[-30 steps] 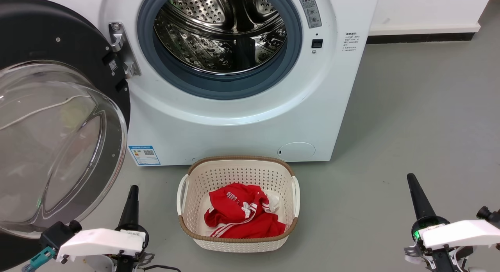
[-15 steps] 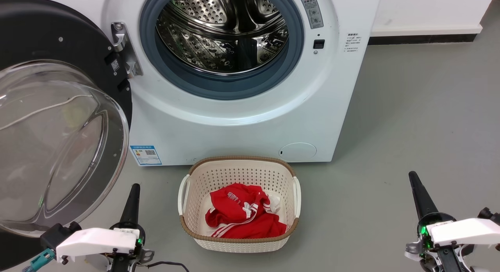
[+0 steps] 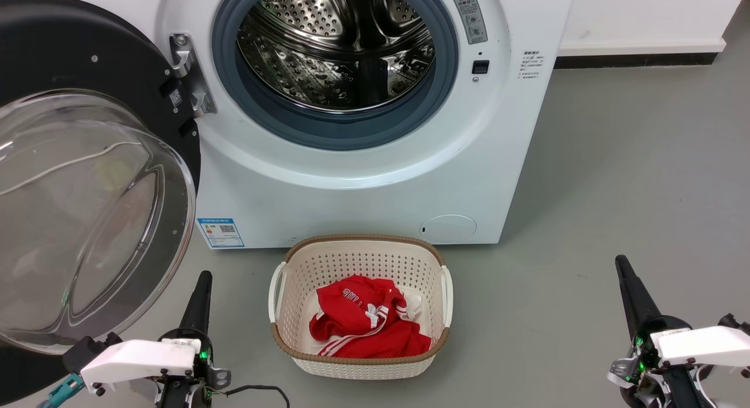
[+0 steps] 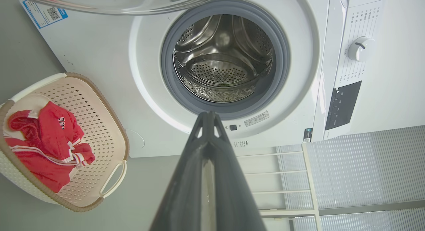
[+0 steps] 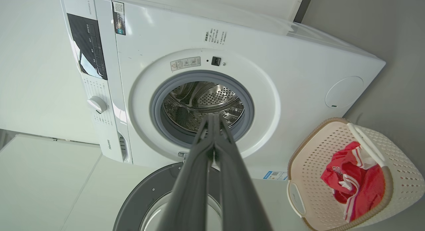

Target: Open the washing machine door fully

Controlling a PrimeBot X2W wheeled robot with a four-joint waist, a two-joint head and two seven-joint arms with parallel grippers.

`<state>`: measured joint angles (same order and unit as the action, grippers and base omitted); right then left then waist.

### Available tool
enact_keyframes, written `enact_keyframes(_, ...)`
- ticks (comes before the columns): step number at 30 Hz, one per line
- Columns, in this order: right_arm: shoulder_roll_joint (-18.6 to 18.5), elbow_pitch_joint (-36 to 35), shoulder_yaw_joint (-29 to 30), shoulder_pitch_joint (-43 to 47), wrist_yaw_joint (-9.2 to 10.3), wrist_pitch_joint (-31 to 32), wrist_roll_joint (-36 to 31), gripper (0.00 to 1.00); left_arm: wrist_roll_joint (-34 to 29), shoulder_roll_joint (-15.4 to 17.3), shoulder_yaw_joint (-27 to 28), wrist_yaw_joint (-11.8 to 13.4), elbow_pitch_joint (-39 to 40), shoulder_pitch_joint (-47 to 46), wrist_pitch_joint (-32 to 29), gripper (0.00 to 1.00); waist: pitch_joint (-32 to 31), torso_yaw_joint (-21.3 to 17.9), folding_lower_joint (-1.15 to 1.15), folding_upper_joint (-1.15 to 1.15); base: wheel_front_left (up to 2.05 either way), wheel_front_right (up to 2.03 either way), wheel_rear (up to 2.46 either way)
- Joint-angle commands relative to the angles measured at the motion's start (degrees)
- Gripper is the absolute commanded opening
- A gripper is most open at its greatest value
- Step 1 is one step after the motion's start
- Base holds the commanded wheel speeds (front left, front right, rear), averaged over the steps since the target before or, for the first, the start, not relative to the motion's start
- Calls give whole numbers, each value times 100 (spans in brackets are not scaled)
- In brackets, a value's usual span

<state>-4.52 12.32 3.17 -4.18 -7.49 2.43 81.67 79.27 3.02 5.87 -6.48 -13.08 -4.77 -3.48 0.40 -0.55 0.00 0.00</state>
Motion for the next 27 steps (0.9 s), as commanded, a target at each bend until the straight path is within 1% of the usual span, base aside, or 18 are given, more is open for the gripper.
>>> enact_keyframes(1,-16,5,18,-124,-1,35,142,0,139,1,19,-24,2,-104,-45,0,-1,3,0,0,0,0,0)
enact_keyframes(11,1,85,77,-173,0,144,680,0,711,-8,50,-71,-54,-143,-182,0,-11,26,0,0,0,0,0)
enact_keyframes(27,26,171,142,-221,0,263,1247,0,1325,-18,81,-117,-112,-179,-329,0,-22,55,0,0,0,0,0)
